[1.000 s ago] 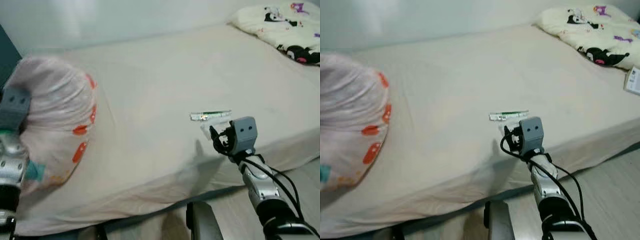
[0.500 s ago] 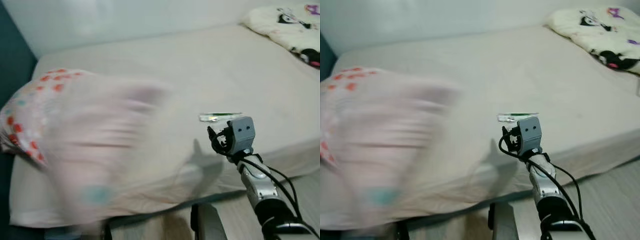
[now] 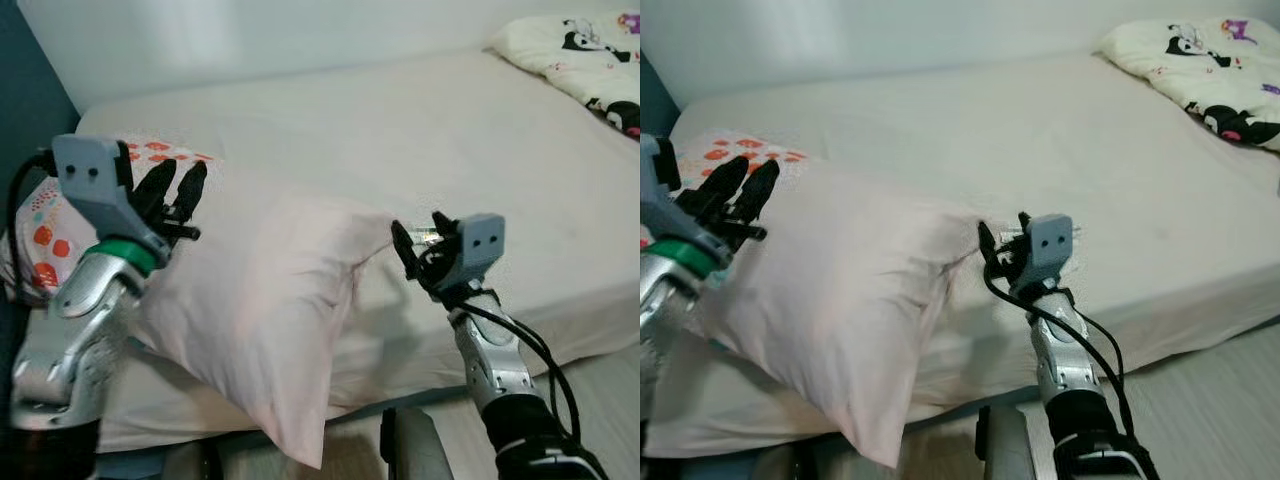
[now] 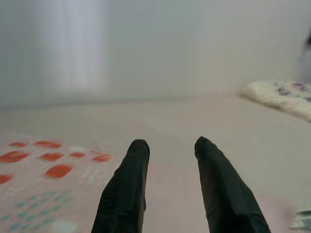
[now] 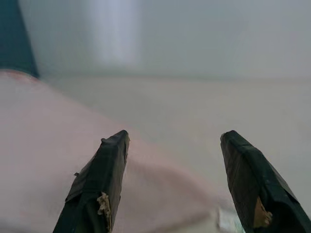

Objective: Clean up the room

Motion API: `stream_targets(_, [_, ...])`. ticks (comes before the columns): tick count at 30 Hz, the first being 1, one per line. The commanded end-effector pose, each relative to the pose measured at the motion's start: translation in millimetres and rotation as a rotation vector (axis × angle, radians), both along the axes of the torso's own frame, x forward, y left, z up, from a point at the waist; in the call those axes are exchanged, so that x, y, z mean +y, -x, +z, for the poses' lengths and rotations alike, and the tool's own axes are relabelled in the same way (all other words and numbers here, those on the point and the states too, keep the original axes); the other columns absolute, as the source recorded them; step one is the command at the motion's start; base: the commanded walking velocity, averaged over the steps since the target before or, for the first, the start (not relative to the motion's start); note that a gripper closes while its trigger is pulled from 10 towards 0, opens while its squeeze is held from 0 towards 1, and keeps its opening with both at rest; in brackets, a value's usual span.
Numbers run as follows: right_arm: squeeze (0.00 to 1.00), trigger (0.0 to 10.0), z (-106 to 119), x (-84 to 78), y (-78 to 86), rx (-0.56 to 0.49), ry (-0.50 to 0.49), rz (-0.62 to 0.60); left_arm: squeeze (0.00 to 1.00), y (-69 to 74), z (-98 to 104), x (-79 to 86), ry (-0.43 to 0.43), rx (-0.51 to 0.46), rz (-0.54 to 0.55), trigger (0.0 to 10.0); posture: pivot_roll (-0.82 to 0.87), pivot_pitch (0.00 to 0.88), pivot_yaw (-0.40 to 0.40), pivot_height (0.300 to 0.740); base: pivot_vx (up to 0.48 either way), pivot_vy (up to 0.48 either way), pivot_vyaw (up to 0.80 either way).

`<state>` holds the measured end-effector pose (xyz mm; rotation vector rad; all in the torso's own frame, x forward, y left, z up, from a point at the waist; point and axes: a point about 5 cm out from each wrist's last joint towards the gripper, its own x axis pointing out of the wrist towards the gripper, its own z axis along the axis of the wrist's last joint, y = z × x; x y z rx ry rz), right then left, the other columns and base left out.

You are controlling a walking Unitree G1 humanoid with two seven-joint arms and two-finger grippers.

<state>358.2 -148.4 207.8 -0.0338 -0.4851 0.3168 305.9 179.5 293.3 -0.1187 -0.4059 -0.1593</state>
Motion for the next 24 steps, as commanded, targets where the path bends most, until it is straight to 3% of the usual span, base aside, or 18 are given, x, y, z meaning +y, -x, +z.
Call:
stream_targets(1, [0.00, 10.0, 4, 5.2, 3.2, -0.014, -0.015, 0.018, 0.00, 0.7, -2, -4.6, 0.007, 0.006, -0.018, 10.0, -0.05, 0.110, 0.076, 0.530, 0.000, 0.000, 0.00])
stream_targets(5, [0.00, 10.0, 23, 14.8, 10.3, -0.077, -0.053, 0.058, 0.00, 1.1, -11, -25.2, -0.008, 0.046, -0.059, 10.0, -0.07, 0.088, 0.072, 0.550, 0.000, 0.000, 0.00])
stream_targets(9, [0.00, 10.0, 24, 15.7, 12.7, -0.074, -0.052, 0.069, 0.00, -2.1, -21, -31.3, -0.051, 0.079, -0.018, 10.0, -0.07, 0.082, 0.069, 0.564, 0.000, 0.000, 0.00])
stream_targets(15, [0.00, 10.0, 23, 14.4, 16.3, -0.051, -0.045, 0.064, 0.00, -9.0, -37, -28.2, -0.086, 0.142, 0.063, 10.0, -0.08, 0.072, 0.067, 0.594, 0.000, 0.000, 0.00])
stream_targets(24, [0.00, 10.0, 22, 9.6, 17.1, -0.029, -0.029, 0.047, 0.00, -13.9, -44, -34.5, -0.105, 0.163, 0.068, 10.0, -0.09, 0.063, 0.065, 0.628, 0.000, 0.000, 0.00])
